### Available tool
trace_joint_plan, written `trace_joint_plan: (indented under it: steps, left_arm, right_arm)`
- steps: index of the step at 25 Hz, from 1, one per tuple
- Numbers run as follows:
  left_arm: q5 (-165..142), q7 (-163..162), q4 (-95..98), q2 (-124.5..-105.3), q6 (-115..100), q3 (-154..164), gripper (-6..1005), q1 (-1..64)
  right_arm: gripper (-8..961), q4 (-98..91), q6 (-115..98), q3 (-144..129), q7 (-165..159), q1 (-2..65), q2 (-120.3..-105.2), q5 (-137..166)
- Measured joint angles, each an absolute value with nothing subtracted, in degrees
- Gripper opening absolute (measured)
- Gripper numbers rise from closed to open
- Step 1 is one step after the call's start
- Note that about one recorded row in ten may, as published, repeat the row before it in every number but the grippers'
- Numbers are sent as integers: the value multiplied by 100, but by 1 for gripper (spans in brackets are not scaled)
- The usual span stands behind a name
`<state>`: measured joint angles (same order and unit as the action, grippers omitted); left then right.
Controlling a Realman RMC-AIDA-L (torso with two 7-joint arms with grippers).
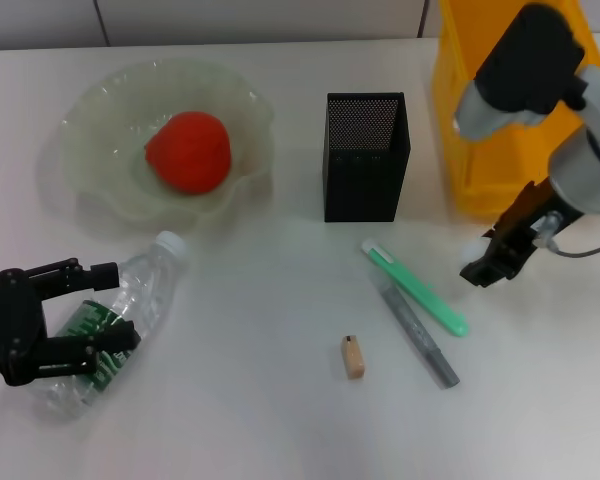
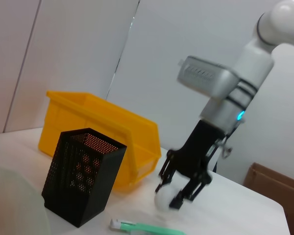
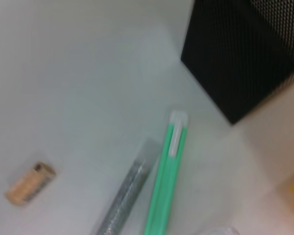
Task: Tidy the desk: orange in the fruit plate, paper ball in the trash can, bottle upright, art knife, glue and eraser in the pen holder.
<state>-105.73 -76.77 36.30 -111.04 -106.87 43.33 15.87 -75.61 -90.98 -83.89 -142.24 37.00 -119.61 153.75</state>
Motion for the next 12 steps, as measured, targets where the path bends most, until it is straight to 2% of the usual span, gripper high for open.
trace_joint_plan:
  steps: [6, 12]
  left_arm:
    - [-10573, -7731, 3646, -11091, -10701, 4333, 819, 1589]
    - [-10572, -7734, 3647, -11104, -10709, 4342, 818, 1635]
  right_arm:
    - [449, -9612, -10189, -6996, -14367, 3631, -11958, 15192]
    - [465, -10023, -9597, -6074, -14309, 3568, -11935, 15202]
